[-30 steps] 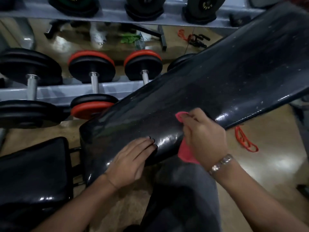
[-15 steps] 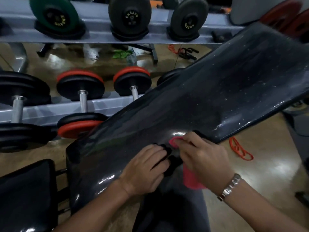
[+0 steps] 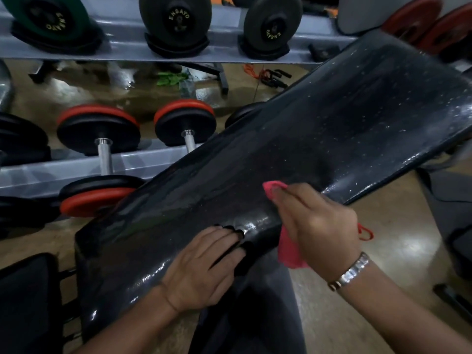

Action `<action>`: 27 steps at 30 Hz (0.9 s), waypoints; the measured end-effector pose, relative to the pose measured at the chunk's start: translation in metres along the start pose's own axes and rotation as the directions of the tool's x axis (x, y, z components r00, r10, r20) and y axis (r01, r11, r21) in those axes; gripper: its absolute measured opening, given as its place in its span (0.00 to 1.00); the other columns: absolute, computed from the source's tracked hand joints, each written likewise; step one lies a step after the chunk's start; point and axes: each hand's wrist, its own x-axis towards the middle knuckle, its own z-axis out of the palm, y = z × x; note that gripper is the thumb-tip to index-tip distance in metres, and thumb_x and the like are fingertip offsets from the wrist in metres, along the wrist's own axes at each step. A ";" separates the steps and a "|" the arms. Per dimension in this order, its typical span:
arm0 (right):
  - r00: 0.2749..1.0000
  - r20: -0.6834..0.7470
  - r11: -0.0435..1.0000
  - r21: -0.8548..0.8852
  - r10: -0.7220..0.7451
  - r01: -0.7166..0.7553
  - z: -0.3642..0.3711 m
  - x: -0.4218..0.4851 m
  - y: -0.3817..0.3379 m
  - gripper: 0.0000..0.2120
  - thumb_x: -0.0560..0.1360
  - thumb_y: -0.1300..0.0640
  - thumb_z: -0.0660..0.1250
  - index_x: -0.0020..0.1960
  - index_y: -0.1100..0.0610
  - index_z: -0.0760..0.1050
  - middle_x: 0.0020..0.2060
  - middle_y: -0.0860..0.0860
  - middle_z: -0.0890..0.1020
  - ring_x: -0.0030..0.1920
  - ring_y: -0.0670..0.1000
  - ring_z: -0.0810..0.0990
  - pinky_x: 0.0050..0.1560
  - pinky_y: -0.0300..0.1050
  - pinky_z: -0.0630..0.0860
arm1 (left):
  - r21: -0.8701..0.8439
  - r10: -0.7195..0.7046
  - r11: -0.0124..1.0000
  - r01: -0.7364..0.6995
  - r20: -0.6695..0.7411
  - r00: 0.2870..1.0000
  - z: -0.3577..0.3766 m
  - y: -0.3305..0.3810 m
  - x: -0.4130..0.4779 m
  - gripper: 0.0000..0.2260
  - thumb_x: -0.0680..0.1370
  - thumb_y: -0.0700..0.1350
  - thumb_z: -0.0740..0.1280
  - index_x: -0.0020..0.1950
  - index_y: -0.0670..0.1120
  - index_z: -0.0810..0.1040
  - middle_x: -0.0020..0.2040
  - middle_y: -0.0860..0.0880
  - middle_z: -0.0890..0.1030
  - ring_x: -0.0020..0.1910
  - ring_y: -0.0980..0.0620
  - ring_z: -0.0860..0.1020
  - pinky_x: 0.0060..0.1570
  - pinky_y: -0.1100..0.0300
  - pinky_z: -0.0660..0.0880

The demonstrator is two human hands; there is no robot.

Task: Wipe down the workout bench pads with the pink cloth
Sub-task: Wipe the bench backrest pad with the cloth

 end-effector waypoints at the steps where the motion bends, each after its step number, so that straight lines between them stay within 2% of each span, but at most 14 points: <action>1: 0.998 0.037 0.999 0.004 -0.049 0.049 0.003 -0.006 -0.004 0.11 0.77 0.57 0.70 0.60 0.52 0.82 0.44 0.48 0.83 0.35 0.52 0.81 0.27 0.48 0.77 | -0.005 -0.001 1.000 0.001 -0.007 1.000 -0.001 0.001 0.001 0.13 0.80 0.41 0.63 0.63 0.42 0.76 0.61 0.38 0.83 0.62 0.41 0.78 0.70 0.44 0.73; 3: 0.985 0.093 0.990 0.024 -0.143 0.141 0.001 -0.013 -0.001 0.10 0.79 0.57 0.68 0.60 0.51 0.82 0.43 0.48 0.82 0.35 0.51 0.81 0.28 0.49 0.78 | -0.025 -0.014 1.000 0.013 -0.015 1.000 -0.004 0.003 0.003 0.12 0.80 0.41 0.63 0.62 0.42 0.77 0.60 0.39 0.84 0.61 0.42 0.79 0.69 0.45 0.74; 4: 0.985 0.091 0.989 0.024 -0.146 0.144 -0.002 -0.011 0.007 0.09 0.80 0.56 0.68 0.58 0.51 0.83 0.42 0.48 0.82 0.35 0.52 0.81 0.27 0.49 0.77 | -0.036 -0.022 0.999 0.022 -0.019 1.000 -0.005 0.004 0.004 0.12 0.79 0.40 0.65 0.62 0.42 0.78 0.59 0.39 0.84 0.59 0.42 0.80 0.68 0.46 0.74; 8: 0.996 -0.013 0.996 0.020 0.090 -0.089 -0.006 0.013 0.025 0.07 0.80 0.54 0.67 0.55 0.50 0.84 0.42 0.48 0.82 0.35 0.52 0.81 0.25 0.47 0.76 | -0.048 -0.053 0.998 0.051 -0.047 0.997 -0.009 0.007 0.019 0.10 0.76 0.38 0.68 0.57 0.40 0.81 0.52 0.42 0.85 0.50 0.44 0.81 0.60 0.49 0.76; 10: 0.999 -0.006 0.999 -0.003 0.048 -0.048 -0.001 0.005 0.015 0.08 0.81 0.54 0.67 0.56 0.52 0.83 0.41 0.49 0.81 0.34 0.52 0.81 0.25 0.47 0.76 | -0.047 -0.047 0.998 0.045 -0.059 0.997 -0.011 0.011 0.034 0.09 0.76 0.38 0.68 0.56 0.41 0.80 0.49 0.42 0.84 0.47 0.43 0.80 0.56 0.50 0.76; 13: 0.992 0.050 0.994 0.019 -0.112 0.111 -0.007 -0.006 0.022 0.06 0.80 0.55 0.67 0.54 0.52 0.83 0.41 0.48 0.81 0.35 0.51 0.81 0.27 0.48 0.77 | -0.065 -0.007 0.998 0.002 -0.068 0.998 -0.010 0.018 0.058 0.09 0.75 0.37 0.68 0.56 0.41 0.79 0.50 0.41 0.83 0.49 0.41 0.80 0.58 0.48 0.76; 14: 0.993 0.045 0.994 0.011 -0.106 0.105 -0.011 -0.002 0.031 0.06 0.80 0.54 0.67 0.54 0.51 0.83 0.41 0.48 0.81 0.35 0.51 0.81 0.27 0.48 0.77 | -0.074 0.009 0.997 -0.013 -0.065 0.998 -0.009 0.020 0.065 0.09 0.75 0.36 0.69 0.55 0.39 0.80 0.51 0.40 0.83 0.51 0.40 0.80 0.59 0.47 0.76; 17: 0.997 -0.036 0.998 -0.028 0.064 -0.065 -0.014 0.014 0.046 0.07 0.81 0.52 0.67 0.52 0.50 0.84 0.41 0.48 0.82 0.35 0.51 0.82 0.26 0.47 0.75 | -0.086 0.038 0.995 -0.041 -0.038 0.999 -0.002 0.021 0.081 0.10 0.74 0.34 0.70 0.54 0.36 0.84 0.56 0.38 0.84 0.56 0.38 0.81 0.64 0.45 0.76; 18: 0.996 -0.047 0.996 -0.035 0.081 -0.083 -0.012 0.013 0.042 0.07 0.81 0.52 0.67 0.53 0.51 0.84 0.41 0.48 0.82 0.35 0.52 0.82 0.25 0.47 0.75 | -0.090 0.039 0.995 -0.042 -0.032 0.999 0.001 0.021 0.084 0.11 0.74 0.34 0.70 0.55 0.35 0.83 0.57 0.37 0.83 0.58 0.38 0.81 0.65 0.45 0.75; 21: 1.000 0.019 0.999 0.029 -0.025 0.025 -0.012 -0.001 0.035 0.08 0.79 0.55 0.69 0.57 0.51 0.83 0.42 0.48 0.82 0.36 0.51 0.82 0.27 0.47 0.77 | -0.093 0.042 0.995 -0.043 -0.015 0.999 0.010 0.023 0.086 0.13 0.75 0.35 0.68 0.59 0.36 0.81 0.59 0.37 0.83 0.60 0.38 0.80 0.68 0.46 0.74; 23: 0.998 0.039 0.998 0.040 -0.054 0.053 -0.020 0.000 0.046 0.08 0.78 0.55 0.70 0.56 0.50 0.84 0.42 0.47 0.82 0.37 0.50 0.83 0.28 0.47 0.77 | -0.087 0.046 0.995 -0.047 -0.011 0.999 0.013 0.022 0.087 0.13 0.76 0.36 0.67 0.60 0.37 0.80 0.59 0.37 0.83 0.61 0.38 0.80 0.68 0.46 0.74; 27: 0.992 -0.061 0.992 -0.053 0.110 -0.113 -0.021 0.014 0.060 0.08 0.81 0.52 0.66 0.52 0.51 0.84 0.42 0.48 0.82 0.37 0.51 0.83 0.27 0.47 0.76 | -0.077 0.043 0.996 -0.045 -0.018 0.999 0.014 0.021 0.090 0.12 0.76 0.37 0.66 0.59 0.38 0.79 0.59 0.37 0.83 0.60 0.38 0.81 0.64 0.44 0.76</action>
